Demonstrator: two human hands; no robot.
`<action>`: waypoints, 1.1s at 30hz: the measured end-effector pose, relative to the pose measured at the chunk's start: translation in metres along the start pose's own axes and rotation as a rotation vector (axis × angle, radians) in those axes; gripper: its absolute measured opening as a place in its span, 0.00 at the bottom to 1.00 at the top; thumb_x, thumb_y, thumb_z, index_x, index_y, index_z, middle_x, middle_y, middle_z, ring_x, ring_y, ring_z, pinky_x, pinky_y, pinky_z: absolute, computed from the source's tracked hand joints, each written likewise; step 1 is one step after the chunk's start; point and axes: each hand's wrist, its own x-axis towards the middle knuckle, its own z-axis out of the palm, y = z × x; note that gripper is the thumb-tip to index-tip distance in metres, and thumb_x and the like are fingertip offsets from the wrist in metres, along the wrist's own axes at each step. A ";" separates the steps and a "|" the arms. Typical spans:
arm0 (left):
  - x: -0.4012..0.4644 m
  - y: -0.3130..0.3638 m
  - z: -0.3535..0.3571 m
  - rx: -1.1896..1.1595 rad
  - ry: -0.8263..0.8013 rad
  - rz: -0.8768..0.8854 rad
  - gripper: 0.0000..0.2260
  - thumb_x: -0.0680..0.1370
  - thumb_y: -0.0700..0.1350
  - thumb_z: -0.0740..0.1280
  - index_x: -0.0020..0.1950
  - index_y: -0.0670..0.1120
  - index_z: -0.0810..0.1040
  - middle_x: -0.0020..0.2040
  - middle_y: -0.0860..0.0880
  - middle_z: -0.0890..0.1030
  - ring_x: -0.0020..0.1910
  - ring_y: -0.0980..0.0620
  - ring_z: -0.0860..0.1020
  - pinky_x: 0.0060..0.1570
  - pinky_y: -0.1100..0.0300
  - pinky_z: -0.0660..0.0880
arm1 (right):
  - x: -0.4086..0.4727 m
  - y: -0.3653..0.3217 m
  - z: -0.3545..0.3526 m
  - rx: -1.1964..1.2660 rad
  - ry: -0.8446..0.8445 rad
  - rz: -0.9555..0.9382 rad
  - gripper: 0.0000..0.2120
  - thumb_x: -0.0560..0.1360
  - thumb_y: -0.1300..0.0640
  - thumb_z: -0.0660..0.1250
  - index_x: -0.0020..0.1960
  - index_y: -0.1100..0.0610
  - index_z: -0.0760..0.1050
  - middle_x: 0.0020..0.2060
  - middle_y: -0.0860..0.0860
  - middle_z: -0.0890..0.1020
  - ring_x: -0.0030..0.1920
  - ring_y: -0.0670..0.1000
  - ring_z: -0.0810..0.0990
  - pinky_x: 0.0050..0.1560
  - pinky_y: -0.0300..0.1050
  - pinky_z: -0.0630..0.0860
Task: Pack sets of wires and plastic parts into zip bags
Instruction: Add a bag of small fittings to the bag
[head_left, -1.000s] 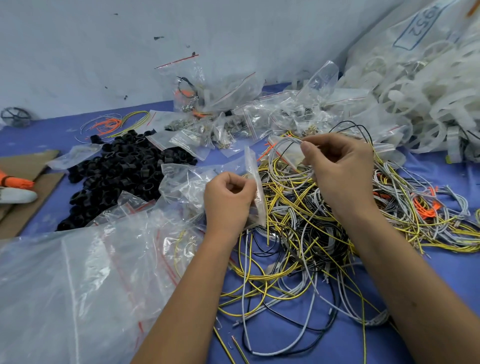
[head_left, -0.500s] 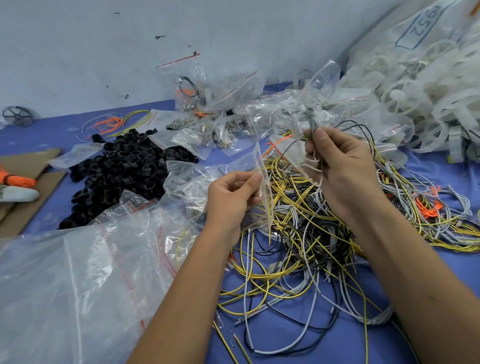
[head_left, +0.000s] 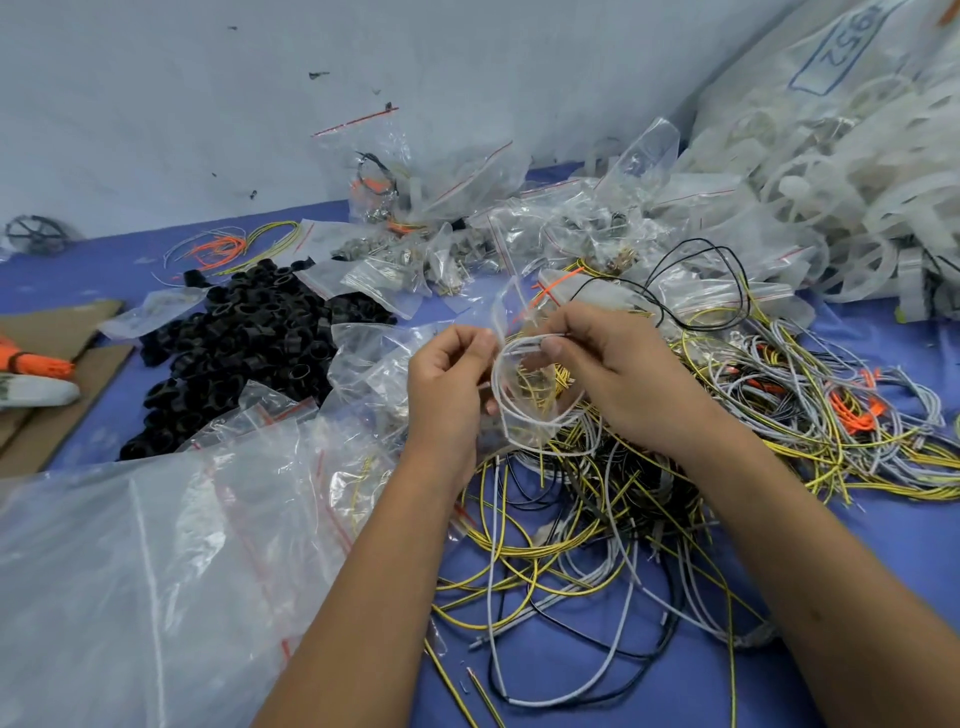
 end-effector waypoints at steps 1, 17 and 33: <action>-0.001 0.003 -0.001 0.005 -0.025 0.038 0.17 0.82 0.39 0.66 0.34 0.51 0.80 0.28 0.52 0.75 0.23 0.57 0.70 0.21 0.65 0.66 | 0.000 0.003 -0.001 -0.052 -0.009 0.030 0.06 0.82 0.60 0.66 0.49 0.58 0.80 0.43 0.51 0.86 0.45 0.52 0.86 0.46 0.60 0.82; -0.013 0.018 -0.004 0.474 -0.108 0.457 0.11 0.78 0.41 0.67 0.36 0.41 0.73 0.28 0.49 0.70 0.28 0.50 0.67 0.30 0.55 0.64 | 0.001 0.001 -0.001 -0.106 0.354 0.260 0.04 0.76 0.58 0.72 0.43 0.52 0.81 0.30 0.48 0.84 0.26 0.42 0.79 0.31 0.35 0.72; -0.020 0.009 0.014 0.400 0.035 0.454 0.11 0.81 0.45 0.66 0.39 0.43 0.74 0.28 0.43 0.73 0.27 0.41 0.73 0.30 0.45 0.72 | -0.003 -0.015 0.008 -0.213 0.484 -0.189 0.04 0.76 0.61 0.74 0.43 0.59 0.81 0.33 0.50 0.82 0.33 0.49 0.80 0.37 0.49 0.77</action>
